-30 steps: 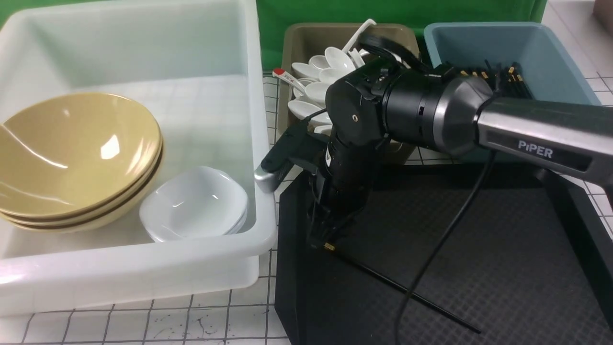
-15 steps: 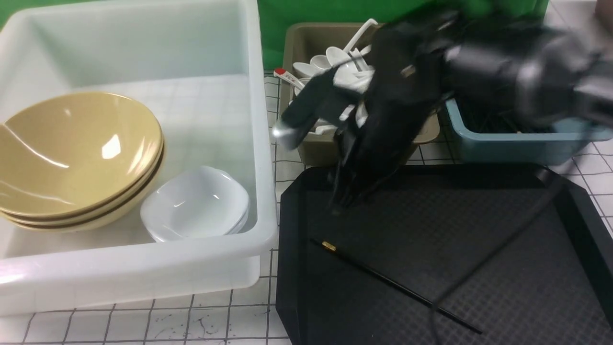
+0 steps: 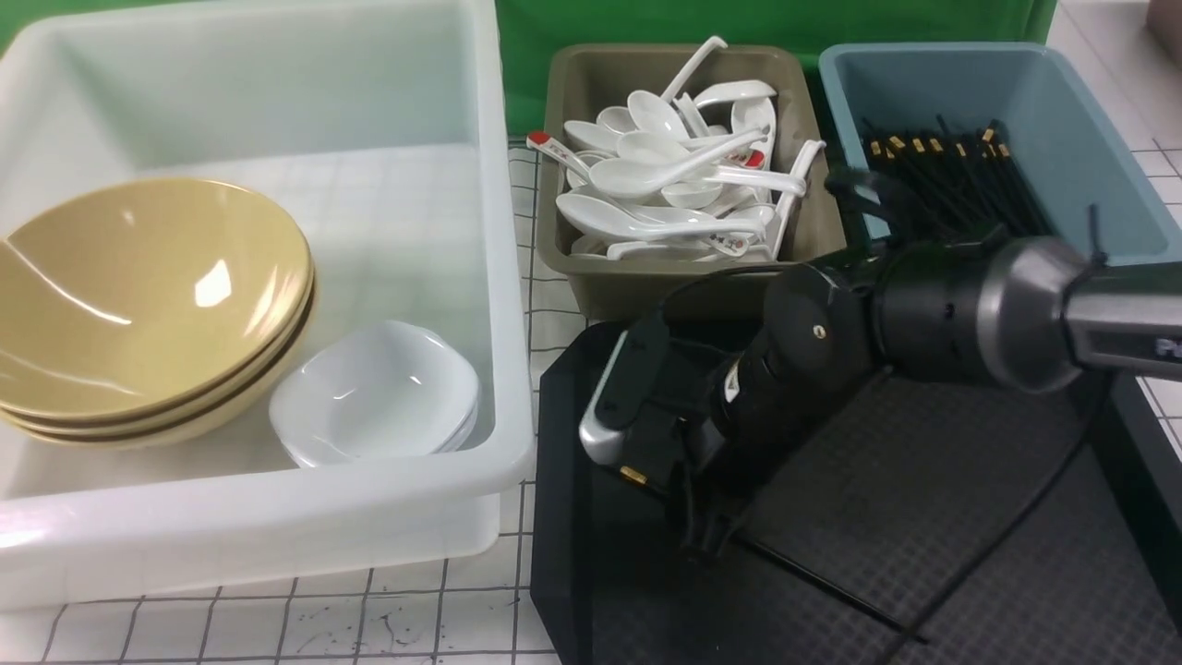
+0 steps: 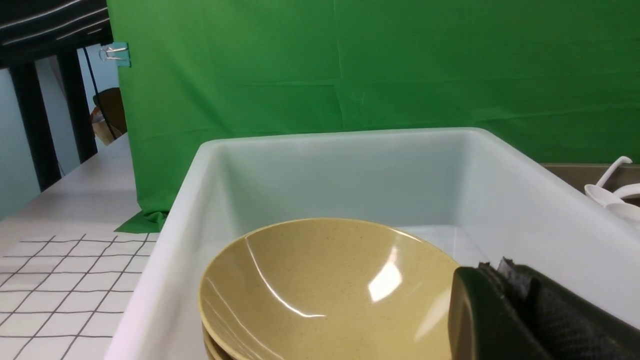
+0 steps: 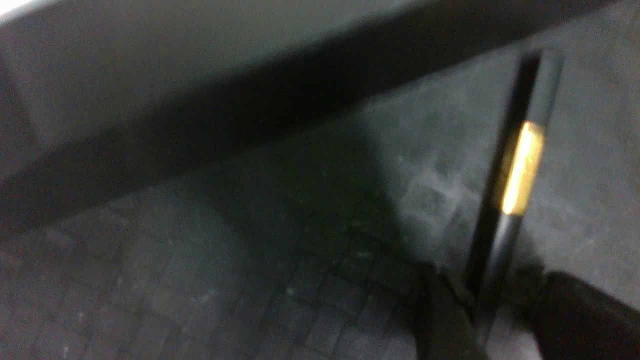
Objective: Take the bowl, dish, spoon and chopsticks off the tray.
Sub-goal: Use the right arm to grab a chopstick
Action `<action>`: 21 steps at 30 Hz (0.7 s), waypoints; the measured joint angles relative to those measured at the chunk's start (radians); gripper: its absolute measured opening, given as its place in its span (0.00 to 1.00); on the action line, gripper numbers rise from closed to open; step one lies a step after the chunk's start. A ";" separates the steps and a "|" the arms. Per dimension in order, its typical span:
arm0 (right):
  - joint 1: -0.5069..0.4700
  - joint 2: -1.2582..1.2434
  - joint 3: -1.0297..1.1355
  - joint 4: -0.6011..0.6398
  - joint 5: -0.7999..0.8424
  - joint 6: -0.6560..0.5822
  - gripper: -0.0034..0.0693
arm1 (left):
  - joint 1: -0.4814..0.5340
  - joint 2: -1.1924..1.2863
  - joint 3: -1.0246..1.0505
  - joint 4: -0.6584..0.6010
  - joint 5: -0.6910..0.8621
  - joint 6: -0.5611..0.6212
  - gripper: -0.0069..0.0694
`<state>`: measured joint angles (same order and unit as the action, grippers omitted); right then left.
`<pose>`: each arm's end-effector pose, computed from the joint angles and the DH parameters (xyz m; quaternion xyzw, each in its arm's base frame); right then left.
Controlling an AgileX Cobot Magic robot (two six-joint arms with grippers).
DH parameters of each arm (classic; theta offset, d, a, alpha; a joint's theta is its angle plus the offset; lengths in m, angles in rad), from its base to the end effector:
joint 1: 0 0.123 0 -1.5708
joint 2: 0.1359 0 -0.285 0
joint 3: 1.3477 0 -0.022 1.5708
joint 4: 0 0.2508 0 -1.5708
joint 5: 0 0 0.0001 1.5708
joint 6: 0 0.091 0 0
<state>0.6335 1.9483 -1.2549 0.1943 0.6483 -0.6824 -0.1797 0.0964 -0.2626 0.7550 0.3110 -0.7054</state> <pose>0.3060 0.2379 0.1608 -0.5479 0.8187 0.0662 0.1584 0.0515 0.0101 0.2748 -0.0040 0.6989 0.0185 0.7149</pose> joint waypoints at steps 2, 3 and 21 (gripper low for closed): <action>0.000 0.012 -0.017 0.002 0.023 0.000 0.46 | 0.000 0.000 0.000 0.000 0.000 0.000 0.08; 0.000 0.012 -0.017 0.002 0.023 0.000 0.46 | 0.000 0.000 0.000 0.000 0.000 0.000 0.08; -0.098 -0.201 -0.018 -0.033 0.143 0.122 0.16 | 0.000 0.000 0.000 0.000 0.000 0.003 0.08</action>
<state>0.5352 1.7470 -1.2729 0.1615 0.7916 -0.5607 -0.1797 0.0964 -0.2626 0.7550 0.3110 -0.7023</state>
